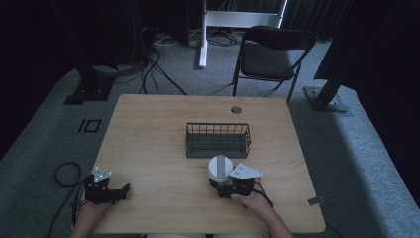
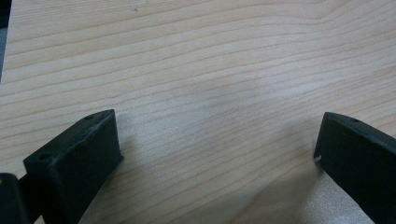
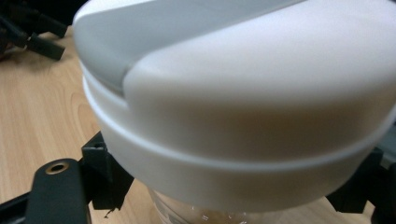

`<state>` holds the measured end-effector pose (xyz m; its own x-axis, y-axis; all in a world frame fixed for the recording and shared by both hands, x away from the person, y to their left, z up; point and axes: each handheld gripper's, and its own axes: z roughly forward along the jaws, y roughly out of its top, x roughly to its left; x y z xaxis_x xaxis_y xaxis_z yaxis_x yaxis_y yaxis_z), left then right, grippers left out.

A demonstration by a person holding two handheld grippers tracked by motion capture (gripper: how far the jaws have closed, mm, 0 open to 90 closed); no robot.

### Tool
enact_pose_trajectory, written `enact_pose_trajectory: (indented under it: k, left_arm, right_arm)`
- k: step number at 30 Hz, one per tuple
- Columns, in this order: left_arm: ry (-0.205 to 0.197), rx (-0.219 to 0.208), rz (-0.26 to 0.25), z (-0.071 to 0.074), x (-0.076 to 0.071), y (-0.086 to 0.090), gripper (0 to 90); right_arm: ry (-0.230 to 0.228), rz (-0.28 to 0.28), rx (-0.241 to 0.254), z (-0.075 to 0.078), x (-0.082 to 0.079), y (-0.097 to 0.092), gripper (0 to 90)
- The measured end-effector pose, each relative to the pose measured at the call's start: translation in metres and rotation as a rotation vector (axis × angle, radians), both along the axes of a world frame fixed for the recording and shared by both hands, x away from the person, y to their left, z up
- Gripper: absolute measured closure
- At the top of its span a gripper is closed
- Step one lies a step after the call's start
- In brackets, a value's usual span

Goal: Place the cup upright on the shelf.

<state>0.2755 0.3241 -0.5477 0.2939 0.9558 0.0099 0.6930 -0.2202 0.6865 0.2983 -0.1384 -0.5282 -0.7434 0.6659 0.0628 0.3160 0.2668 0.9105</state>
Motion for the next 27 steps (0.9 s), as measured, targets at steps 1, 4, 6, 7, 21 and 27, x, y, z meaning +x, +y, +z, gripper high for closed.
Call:
enact_pose_trajectory:
  k: [1, 4, 6, 7, 21, 27]
  left_arm:
    - [0.0, 0.0, 0.0, 0.0, 0.0, 0.0, 0.6]
    - [0.0, 0.0, 0.0, 0.0, 0.0, 0.0, 0.6]
    - [0.0, 0.0, 0.0, 0.0, 0.0, 0.0, 0.6]
    - [0.0, 0.0, 0.0, 0.0, 0.0, 0.0, 0.6]
    - [0.001, 0.0, 0.0, 0.0, 0.0, 0.0, 0.6]
    - [0.001, 0.0, 0.0, 0.0, 0.0, 0.0, 0.6]
  right_arm:
    - [0.001, 0.011, -0.005, 0.002, 0.0, 0.0, 18.2]
    - [0.0, 0.008, -0.007, 0.007, 0.001, 0.0, 18.2]
    - [0.012, 0.005, 0.0, 0.009, 0.002, 0.0, 18.2]
    - [0.009, 0.004, -0.004, 0.011, 0.002, 0.0, 18.2]
    - [-0.007, -0.041, 0.038, 0.039, 0.012, -0.001, 18.3]
    - [-0.042, -0.044, 0.038, 0.056, 0.019, -0.001, 18.2]
